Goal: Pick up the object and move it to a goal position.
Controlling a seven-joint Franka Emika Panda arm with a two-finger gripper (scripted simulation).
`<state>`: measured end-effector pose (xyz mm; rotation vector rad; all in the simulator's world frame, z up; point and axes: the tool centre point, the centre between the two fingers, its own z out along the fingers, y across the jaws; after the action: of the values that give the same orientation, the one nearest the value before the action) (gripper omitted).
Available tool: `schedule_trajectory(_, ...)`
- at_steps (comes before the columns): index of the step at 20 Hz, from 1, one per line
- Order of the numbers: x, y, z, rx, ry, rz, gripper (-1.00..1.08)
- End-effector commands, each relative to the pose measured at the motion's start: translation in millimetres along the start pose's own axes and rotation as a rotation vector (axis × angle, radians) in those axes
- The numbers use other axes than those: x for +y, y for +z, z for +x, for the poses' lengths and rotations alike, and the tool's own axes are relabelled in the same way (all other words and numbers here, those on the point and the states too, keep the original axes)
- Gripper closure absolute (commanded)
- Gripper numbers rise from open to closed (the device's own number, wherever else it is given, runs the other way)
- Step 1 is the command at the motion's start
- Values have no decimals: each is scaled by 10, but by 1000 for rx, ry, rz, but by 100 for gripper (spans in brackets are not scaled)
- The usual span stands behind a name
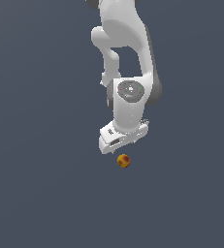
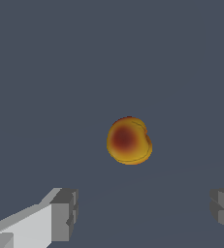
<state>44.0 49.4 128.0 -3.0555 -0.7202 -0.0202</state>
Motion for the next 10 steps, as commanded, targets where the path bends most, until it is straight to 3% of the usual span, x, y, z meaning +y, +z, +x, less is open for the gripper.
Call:
schedule_trajectory(1,8,99,62,-4,-77,-1,-92)
schedule_trajectory(10,24,356,204,-11,-268,1,-92)
